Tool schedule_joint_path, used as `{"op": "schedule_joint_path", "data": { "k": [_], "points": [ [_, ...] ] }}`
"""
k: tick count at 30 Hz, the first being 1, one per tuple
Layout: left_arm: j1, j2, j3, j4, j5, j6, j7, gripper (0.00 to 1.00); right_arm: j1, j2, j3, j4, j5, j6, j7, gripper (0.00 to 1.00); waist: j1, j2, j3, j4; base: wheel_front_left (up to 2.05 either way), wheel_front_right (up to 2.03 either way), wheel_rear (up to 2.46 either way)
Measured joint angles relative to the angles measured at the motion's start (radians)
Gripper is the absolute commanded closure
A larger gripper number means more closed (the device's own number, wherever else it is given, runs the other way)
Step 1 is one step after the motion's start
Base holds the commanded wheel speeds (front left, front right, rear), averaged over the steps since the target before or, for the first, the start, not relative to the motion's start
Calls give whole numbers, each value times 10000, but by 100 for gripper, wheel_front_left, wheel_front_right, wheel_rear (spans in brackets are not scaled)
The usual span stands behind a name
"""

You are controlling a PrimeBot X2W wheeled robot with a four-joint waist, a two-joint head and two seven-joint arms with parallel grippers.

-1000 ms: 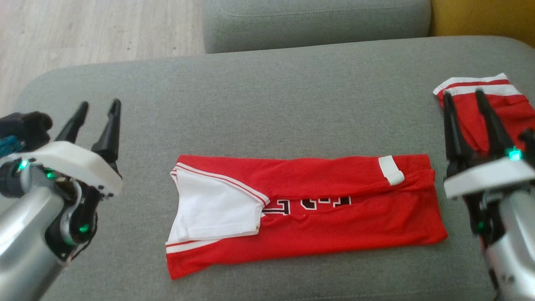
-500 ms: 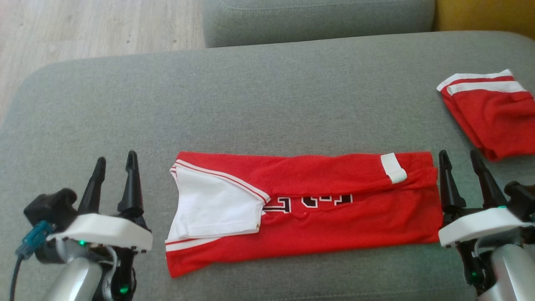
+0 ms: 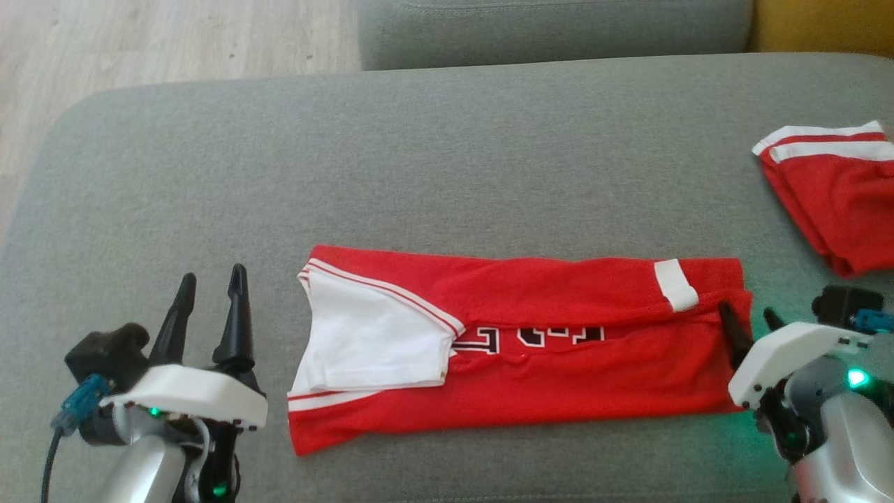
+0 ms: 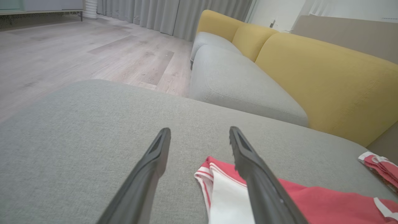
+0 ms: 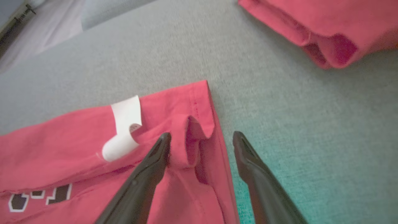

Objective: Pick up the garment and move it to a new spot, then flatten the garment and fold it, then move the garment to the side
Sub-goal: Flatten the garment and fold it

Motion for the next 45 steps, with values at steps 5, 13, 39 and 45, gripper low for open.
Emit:
{"op": "schedule_joint_path", "data": {
  "k": [5,13,39,45],
  "points": [
    [-14,-69,40,330,150,-178,0,0,-361,230,-782,1024,-196,0,1223,0,0,0,108,188,0,0,0],
    [-38,-190,50,571,153,-351,0,0,-896,257,-807,1473,224,0,1701,31,0,0,237,282,0,0,0],
    [11,-397,309,895,155,-349,0,0,-600,-82,-209,-1962,2069,0,2454,100,0,0,-304,19,0,0,0],
    [18,-504,307,1041,151,-351,0,0,218,518,550,-3866,3831,0,3116,100,0,0,-481,246,0,0,0]
  ]
}}
